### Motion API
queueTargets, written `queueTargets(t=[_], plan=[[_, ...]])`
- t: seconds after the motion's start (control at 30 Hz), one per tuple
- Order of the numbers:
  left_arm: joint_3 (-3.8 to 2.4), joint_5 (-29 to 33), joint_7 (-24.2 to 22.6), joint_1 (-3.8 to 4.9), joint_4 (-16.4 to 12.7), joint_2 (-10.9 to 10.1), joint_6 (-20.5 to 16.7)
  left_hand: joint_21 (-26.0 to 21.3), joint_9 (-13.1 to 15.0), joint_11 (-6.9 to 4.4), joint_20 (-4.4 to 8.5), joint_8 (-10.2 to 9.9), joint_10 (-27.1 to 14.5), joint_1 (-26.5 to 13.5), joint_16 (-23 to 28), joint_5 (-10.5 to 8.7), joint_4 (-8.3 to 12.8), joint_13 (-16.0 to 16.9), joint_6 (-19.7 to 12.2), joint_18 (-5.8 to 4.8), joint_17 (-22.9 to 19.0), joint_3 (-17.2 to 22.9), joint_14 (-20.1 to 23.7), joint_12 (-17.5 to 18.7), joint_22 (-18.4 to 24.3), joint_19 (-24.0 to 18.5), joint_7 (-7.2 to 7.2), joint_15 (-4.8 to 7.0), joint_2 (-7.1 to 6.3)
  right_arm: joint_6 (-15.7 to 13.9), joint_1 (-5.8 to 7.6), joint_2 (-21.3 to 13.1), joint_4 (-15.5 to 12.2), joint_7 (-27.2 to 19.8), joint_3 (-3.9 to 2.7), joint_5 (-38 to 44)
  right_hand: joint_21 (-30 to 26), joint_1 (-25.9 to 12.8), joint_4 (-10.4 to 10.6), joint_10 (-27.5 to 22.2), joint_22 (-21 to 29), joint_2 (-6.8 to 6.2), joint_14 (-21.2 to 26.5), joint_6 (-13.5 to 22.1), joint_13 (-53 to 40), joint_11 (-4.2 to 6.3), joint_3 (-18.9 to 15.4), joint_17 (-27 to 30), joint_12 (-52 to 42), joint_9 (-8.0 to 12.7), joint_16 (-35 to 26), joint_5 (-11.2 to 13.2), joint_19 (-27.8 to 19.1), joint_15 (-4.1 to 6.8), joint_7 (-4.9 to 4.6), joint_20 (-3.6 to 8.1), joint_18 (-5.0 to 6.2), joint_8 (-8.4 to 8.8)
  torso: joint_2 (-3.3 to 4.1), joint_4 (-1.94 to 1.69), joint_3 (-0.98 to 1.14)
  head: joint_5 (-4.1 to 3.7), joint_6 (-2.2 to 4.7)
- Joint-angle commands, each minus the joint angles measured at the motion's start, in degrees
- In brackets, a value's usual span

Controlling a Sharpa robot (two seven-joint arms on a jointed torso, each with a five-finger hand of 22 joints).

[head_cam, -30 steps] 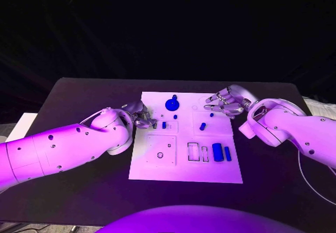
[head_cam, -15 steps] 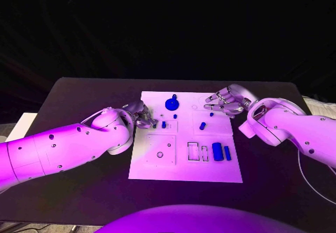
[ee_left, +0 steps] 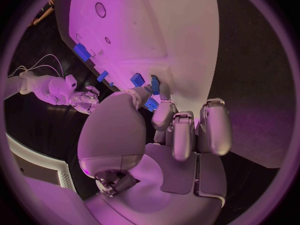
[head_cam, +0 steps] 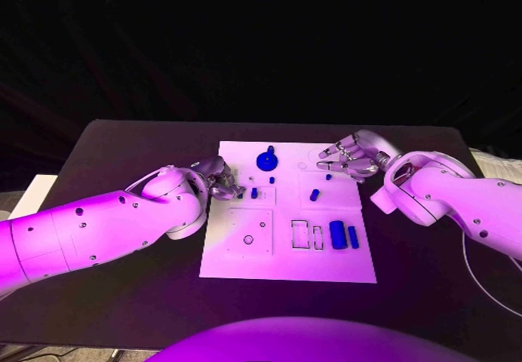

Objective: Assemble the parts on the task board

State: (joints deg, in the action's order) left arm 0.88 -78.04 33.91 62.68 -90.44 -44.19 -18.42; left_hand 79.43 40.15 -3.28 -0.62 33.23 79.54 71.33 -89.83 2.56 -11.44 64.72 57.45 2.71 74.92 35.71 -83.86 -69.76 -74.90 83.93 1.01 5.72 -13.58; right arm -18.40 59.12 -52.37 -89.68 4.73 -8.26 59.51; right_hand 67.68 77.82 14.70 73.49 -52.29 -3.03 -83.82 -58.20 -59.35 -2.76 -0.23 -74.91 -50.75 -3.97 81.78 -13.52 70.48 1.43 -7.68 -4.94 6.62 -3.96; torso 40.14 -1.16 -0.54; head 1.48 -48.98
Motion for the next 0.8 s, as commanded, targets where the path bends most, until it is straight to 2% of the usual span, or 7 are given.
queueTargets(t=[0.03,0.57,0.8], plan=[[0.15,0.3,0.5,-0.16,0.2,0.0,2.9,0.2,-0.2,-0.1,0.33,0.2,0.4,0.7,-0.2,0.19,4.2,0.2,1.0,-0.27,15.1,3.3,-6.1,-0.4,-9.6,2.4,-0.66,0.39,-0.41,0.4,-0.05,0.0,0.0,-0.6,0.01,0.1,-0.3,-0.1,0.1,-0.2,0.1,0.65,-3.5,0.3,0.0,-0.05,-0.4,-3.0,-0.3,0.0,-0.3,-0.4,-0.3,-0.05,-0.15,0.09,0.65,0.07,0.0,-0.04,-0.03,-0.04,-0.13],[0.15,0.3,0.1,-0.16,-0.2,-0.2,3.3,0.4,-1.1,-0.19,0.39,0.4,0.5,1.8,-0.2,0.22,5.0,0.2,1.9,-0.33,15.1,1.3,-6.1,-0.5,-9.8,2.5,-0.8,0.44,-0.82,0.5,-0.16,0.1,0.1,-0.8,0.01,0.0,-0.3,-0.1,0.1,-0.2,0.1,0.69,-3.5,0.3,0.0,-0.05,-0.5,-2.9,-0.3,0.0,-0.3,-0.4,-0.3,-0.06,-0.15,0.09,0.66,0.07,0.01,-0.01,-0.03,-0.03,-0.22],[0.14,0.6,-0.2,-0.16,-0.5,-0.3,2.7,0.6,-1.7,-0.29,0.41,0.6,0.7,0.7,-0.2,0.34,4.3,0.4,2.7,-0.37,15.1,-0.7,-6.1,-0.7,-10.0,2.6,-0.99,0.48,-1.68,0.4,-0.2,0.1,0.1,-0.8,0.01,0.0,-0.3,-0.1,0.1,-0.2,0.1,0.69,-3.5,0.3,0.0,-0.05,-0.5,-2.9,-0.3,0.0,-0.3,-0.4,-0.3,-0.06,-0.15,0.09,0.66,0.07,0.02,0.02,-0.02,-0.06,-0.25]])
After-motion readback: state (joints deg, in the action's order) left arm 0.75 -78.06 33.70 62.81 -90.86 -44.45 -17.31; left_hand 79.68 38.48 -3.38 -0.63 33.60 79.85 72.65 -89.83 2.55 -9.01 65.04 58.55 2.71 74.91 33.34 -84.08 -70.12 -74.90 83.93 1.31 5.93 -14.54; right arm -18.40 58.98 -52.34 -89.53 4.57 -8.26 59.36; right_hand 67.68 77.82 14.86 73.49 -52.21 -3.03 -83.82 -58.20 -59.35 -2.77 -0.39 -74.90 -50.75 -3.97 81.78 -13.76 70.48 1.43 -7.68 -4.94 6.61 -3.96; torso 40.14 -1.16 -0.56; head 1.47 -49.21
